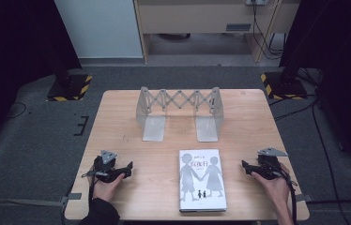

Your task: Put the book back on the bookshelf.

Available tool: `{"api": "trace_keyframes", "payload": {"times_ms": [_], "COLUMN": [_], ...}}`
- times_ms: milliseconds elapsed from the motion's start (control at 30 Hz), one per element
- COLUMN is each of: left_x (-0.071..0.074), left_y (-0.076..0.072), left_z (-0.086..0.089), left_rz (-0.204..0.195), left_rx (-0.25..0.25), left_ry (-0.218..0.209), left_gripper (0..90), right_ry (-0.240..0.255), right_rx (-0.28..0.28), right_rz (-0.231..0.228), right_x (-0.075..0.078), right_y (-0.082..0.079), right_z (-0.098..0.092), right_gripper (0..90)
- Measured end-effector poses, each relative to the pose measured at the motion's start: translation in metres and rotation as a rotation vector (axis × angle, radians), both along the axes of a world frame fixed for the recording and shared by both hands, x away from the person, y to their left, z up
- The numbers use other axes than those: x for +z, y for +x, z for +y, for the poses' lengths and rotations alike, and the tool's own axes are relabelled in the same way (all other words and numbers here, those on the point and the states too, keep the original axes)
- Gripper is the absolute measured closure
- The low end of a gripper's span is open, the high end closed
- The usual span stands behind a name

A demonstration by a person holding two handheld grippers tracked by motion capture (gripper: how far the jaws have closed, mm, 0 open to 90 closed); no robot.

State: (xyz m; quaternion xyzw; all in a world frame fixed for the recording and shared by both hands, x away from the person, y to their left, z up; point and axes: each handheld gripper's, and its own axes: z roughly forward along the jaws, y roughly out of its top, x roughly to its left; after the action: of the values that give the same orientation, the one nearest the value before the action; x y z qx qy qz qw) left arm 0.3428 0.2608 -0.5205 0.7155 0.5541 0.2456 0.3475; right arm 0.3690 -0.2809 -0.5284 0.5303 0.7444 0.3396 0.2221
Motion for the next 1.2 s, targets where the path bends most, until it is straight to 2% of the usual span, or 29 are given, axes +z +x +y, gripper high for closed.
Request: {"api": "trace_keyframes", "payload": {"times_ms": [100,300,433,567,700,800,1200], "left_x": [0.002,0.004,0.005,0.007,0.009,0.011,0.017], "left_y": [-0.002,-0.005,-0.007,-0.008,-0.010,-0.011,-0.017], "left_z": [0.000,0.000,-0.001,-0.002,-0.005,-0.007,-0.023], "left_rz": [-0.009,-0.034,-0.026,-0.035,-0.026,-0.035,-0.040], "left_rx": [-0.002,-0.015,-0.008,-0.011,-0.022,-0.031,-0.093], "left_ry": [-0.006,-0.034,-0.020,-0.033,-0.051,-0.072,-0.102], "left_gripper": [12.2,15.5,15.3,15.3,14.8,15.6,17.1], "right_ry": [0.016,0.037,0.056,0.072,0.098,0.112,0.158], "right_rx": [-0.003,0.018,0.019,0.028,0.030,0.033,0.064], "right_rz": [-0.030,-0.019,-0.021,-0.026,-0.014,-0.024,-0.048], "right_x": [0.005,0.006,0.008,0.009,0.009,0.011,0.017], "right_y": [-0.002,-0.004,-0.006,-0.007,-0.008,-0.009,-0.012], "right_z": [0.001,0.002,0.003,0.004,0.005,0.006,0.014], "right_gripper": [26.1,26.7,26.4,26.3,26.8,27.5,27.9]}}
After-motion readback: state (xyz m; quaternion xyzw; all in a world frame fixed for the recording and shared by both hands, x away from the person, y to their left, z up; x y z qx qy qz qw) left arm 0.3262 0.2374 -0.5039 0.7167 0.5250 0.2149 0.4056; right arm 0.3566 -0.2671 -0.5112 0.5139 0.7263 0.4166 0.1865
